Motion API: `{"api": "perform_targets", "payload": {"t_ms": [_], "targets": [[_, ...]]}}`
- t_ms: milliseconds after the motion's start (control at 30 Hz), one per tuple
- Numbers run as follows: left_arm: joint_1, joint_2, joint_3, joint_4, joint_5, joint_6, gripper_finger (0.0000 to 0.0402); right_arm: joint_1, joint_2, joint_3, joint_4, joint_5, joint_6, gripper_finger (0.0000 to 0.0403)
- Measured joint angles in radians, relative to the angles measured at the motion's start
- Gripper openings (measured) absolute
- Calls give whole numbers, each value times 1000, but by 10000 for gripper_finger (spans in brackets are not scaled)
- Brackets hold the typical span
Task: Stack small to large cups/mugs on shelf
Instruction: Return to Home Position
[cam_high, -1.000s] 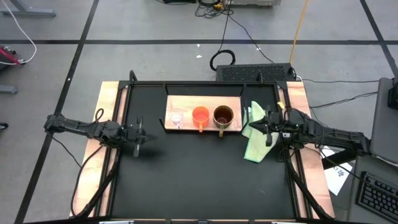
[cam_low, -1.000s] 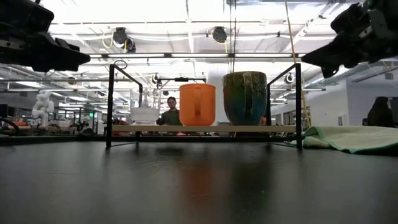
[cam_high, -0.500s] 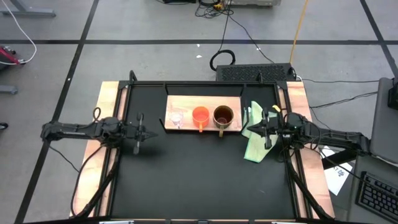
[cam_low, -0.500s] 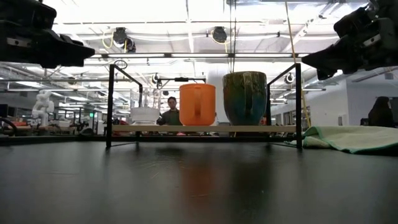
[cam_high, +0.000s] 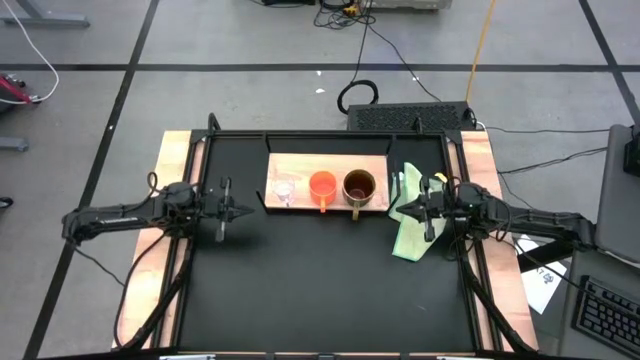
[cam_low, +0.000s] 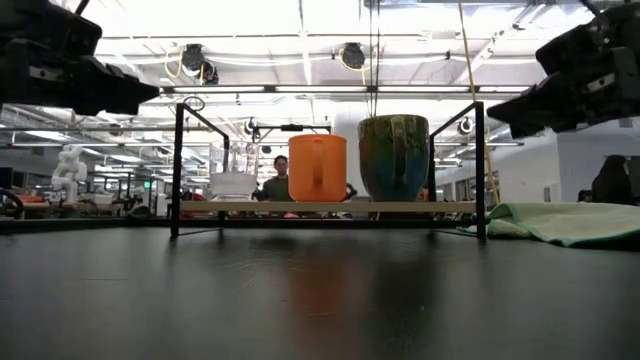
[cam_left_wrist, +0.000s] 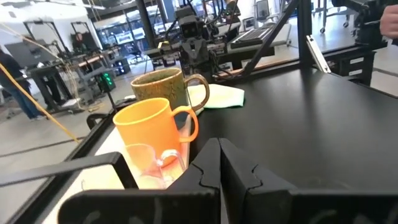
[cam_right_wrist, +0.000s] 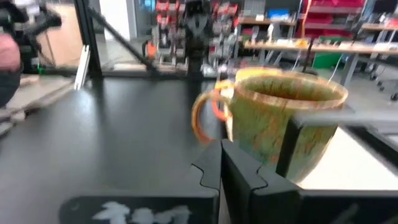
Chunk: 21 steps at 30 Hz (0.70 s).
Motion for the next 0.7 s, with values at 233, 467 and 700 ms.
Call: {"api": "perform_targets", "payload": {"t_ms": [233,467,700], "targets": [[23,0,0,-18,23,-25,0,-13,0,-41,53,0,10,0],[24,0,0,-29,46,-25,0,-13,-2,-43,57,0,10,0],[24,0,0,-37,46,-25,0,-13,-2,-44,53,0,10,0]]}}
